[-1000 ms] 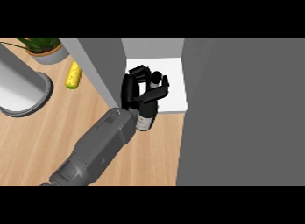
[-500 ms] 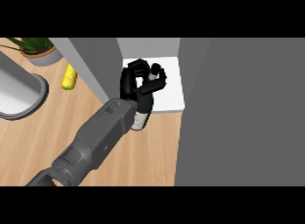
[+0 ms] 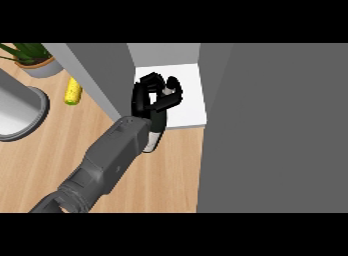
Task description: Pick up the wine, place it into the cabinet and close the cabinet
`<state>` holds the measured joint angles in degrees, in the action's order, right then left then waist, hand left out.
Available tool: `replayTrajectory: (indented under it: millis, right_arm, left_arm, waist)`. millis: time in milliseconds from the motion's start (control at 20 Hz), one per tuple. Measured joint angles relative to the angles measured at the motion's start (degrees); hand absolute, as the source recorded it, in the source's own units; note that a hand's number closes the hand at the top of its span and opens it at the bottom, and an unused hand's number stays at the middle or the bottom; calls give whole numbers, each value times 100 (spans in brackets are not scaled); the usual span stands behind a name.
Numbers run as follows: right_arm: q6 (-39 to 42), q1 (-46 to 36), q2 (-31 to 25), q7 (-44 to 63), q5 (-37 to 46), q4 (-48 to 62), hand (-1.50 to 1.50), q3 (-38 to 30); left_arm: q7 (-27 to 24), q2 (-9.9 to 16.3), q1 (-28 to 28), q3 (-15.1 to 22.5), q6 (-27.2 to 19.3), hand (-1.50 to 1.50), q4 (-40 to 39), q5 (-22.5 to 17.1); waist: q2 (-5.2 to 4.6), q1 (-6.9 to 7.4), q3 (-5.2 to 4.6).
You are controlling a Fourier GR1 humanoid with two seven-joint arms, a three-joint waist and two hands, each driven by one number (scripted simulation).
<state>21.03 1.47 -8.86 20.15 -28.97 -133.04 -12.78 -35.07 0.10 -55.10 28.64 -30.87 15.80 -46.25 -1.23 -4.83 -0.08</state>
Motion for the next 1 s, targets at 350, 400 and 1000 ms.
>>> replayTrajectory:
  millis: [350,400,1000]
  right_arm:
    - [5,-147,-14,-36,30,118,-150,10]
    - [6,-140,-20,-26,-8,90,-150,3]
    - [92,-42,94,-156,1,205,-150,59]
  left_arm:
    - [-305,23,0,42,110,150,-169,-92]
    - [-358,30,28,50,86,150,-154,-114]
    - [-521,23,-192,22,175,150,-536,-206]
  waist:
    - [-12,-72,7]
    - [-8,-93,9]
    - [-52,-133,10]
